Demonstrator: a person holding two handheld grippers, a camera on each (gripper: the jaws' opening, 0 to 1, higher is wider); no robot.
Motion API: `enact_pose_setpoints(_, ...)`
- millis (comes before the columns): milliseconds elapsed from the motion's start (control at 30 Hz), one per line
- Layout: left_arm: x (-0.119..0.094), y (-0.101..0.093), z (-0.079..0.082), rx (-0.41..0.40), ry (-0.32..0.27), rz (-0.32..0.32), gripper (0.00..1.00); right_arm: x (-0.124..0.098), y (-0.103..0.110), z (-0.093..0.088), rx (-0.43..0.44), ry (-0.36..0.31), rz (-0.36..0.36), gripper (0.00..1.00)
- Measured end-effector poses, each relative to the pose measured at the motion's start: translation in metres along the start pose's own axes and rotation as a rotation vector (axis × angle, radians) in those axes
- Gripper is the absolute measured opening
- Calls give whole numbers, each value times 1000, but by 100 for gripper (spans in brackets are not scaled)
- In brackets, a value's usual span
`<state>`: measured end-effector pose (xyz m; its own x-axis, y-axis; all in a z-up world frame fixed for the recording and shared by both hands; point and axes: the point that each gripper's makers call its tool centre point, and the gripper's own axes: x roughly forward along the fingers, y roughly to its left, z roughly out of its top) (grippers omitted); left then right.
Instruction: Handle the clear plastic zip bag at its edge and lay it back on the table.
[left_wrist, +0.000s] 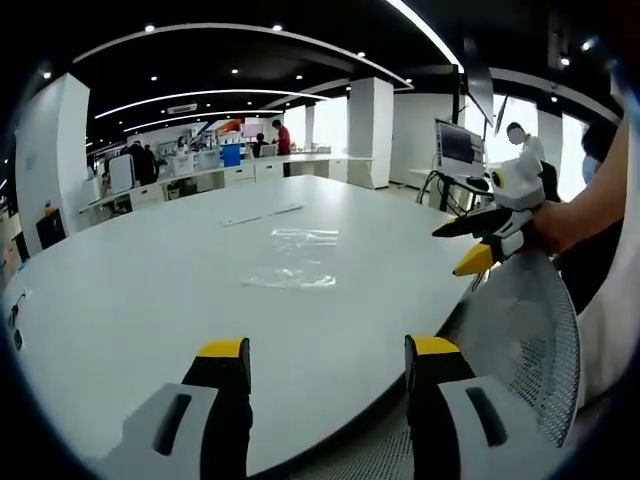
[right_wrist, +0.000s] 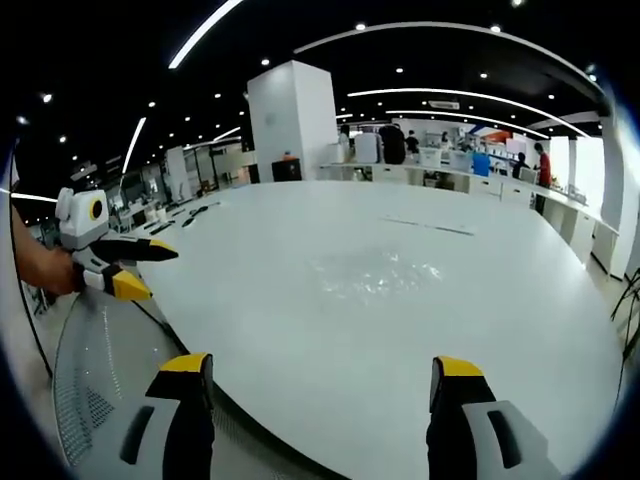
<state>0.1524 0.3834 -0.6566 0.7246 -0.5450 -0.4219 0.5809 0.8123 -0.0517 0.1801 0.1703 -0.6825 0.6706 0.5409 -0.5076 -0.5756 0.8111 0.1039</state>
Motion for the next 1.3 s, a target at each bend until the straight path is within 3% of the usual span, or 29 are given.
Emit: enact_pose_setpoints(1300, 1, 2, -2, 12, 9, 13, 58, 1, 2, -3, -3, 16, 8, 88)
